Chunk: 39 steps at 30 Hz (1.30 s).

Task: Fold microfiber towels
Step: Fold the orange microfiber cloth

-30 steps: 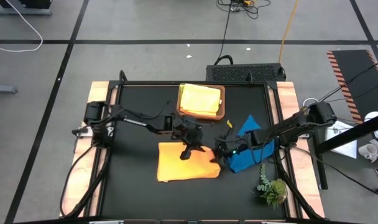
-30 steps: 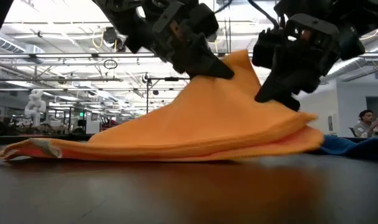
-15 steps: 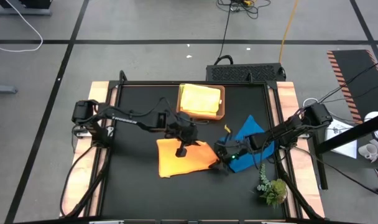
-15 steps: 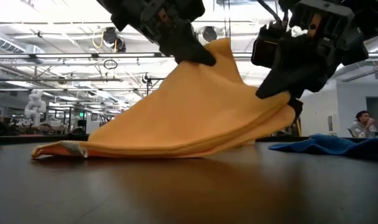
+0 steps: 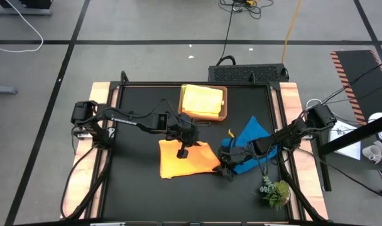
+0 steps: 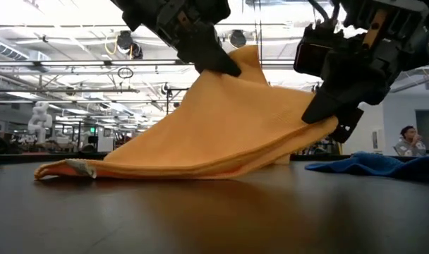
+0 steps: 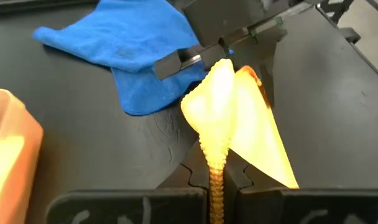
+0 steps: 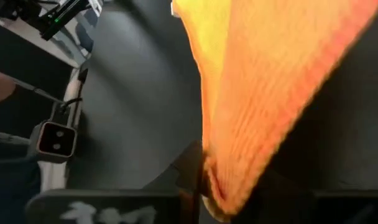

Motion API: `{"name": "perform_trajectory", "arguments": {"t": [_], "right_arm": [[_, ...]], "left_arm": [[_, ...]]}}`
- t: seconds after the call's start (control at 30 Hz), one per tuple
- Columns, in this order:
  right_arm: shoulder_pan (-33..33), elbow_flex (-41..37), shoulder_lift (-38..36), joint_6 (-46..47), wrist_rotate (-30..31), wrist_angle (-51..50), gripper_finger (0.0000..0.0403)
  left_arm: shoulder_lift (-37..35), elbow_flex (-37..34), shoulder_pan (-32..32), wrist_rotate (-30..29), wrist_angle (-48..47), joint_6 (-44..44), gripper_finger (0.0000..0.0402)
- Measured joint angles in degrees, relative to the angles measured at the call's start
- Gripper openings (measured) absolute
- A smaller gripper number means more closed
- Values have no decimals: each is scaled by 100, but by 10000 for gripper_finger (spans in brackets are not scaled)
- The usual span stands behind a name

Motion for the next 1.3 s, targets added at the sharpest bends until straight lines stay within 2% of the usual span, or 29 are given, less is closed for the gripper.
{"name": "perform_trajectory", "arguments": {"t": [0.13, 0.3, 0.47, 0.57, 0.73, 0.93, 1.03, 1.13, 1.23, 1.3], "right_arm": [[154, -2, -274, -219, 282, -55, 10], [314, -3, -1000, -644, 480, -29, 2], [415, 0, -1746, -1030, 499, -41, 1], [488, -2, -2104, -1193, 467, -59, 1], [557, 0, -2513, -1195, -48, 2, 1], [551, 4, -2597, -769, -660, 378, 0], [520, 13, -2599, -515, -690, 303, 0], [381, 13, -2599, -417, -599, -24, 0], [165, 13, -2606, -351, -279, -739, 0], [-19, 10, -2594, -354, -43, -1268, 0]], "left_arm": [[-160, -2, -44, -79, -54, -153, 2], [-524, -2, -419, -515, -204, -451, 1], [-908, -2, -1111, -1356, -170, -903, 1], [-1115, -2, -1625, -2187, -239, -1175, 1], [-1317, 0, -2404, -3282, -92, -1772, 1], [-1312, 4, -3124, -3865, 279, -2635, 0], [-1312, 7, -3231, -4142, 142, -2953, 0], [-1312, 1, -3200, -4311, -200, -2882, 0], [-1317, -301, -2900, -4311, -311, -2916, 0], [-1317, -710, -2559, -4073, -66, -2918, 0]]}}
